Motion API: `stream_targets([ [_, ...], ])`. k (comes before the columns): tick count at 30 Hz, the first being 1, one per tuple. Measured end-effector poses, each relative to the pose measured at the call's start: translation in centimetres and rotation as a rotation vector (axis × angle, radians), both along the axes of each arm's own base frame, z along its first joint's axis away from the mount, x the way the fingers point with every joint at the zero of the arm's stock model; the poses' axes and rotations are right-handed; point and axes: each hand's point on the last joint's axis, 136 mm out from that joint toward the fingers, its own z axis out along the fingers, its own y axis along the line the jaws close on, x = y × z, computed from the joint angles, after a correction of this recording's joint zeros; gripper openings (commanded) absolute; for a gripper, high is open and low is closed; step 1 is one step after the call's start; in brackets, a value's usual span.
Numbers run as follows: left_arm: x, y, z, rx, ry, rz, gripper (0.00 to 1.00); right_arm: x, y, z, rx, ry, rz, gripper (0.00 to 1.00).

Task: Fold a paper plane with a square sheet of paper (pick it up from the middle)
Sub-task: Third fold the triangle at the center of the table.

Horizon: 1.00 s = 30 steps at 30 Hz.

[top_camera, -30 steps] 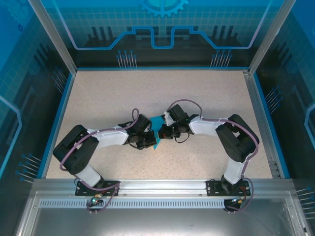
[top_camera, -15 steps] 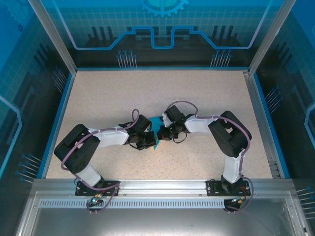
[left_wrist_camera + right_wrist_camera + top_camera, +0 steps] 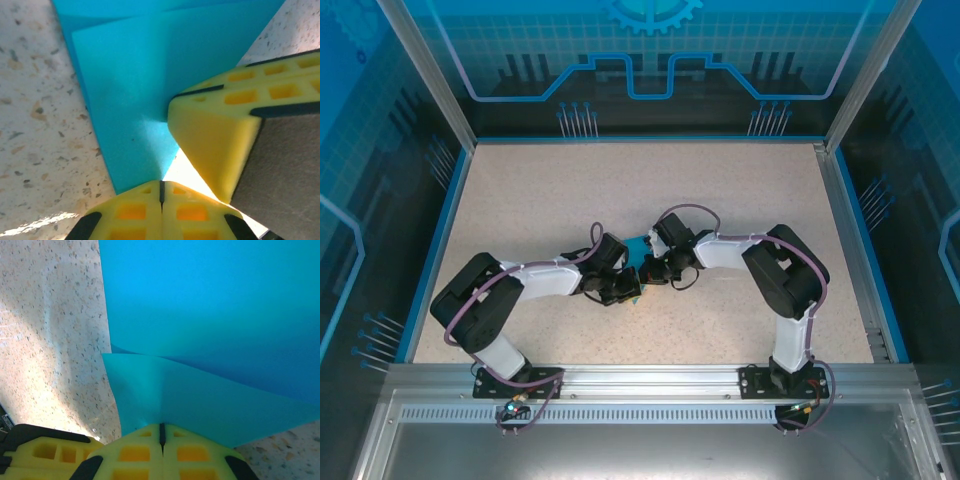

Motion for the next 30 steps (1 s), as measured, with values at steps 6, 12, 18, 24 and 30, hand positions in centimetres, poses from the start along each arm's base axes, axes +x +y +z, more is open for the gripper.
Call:
stream_targets([
  [6,-0.5,0.2,-0.6,0.011,0.021,-0.002,0.02,0.0,0.0,0.0,-0.002,0.002,0.0,0.0],
  [12,-0.6,0.1,-0.6,0.013,0.023,-0.008,0.02,0.0,0.0,0.0,-0.009,0.006,-0.001,0.0],
  [18,-1.1,0.2,-0.6,0.027,0.007,-0.019,0.01,0.0,-0.1,-0.1,-0.013,0.012,-0.001,0.0],
  [24,-2.3,0.7,-0.6,0.046,0.021,-0.037,0.0,0.0,-0.1,-0.1,-0.012,0.013,-0.001,0.0],
  [30,-3.7,1.6,-0.5,0.08,0.052,-0.057,0.0,-0.1,0.0,-0.1,-0.012,0.014,-0.001,0.0],
])
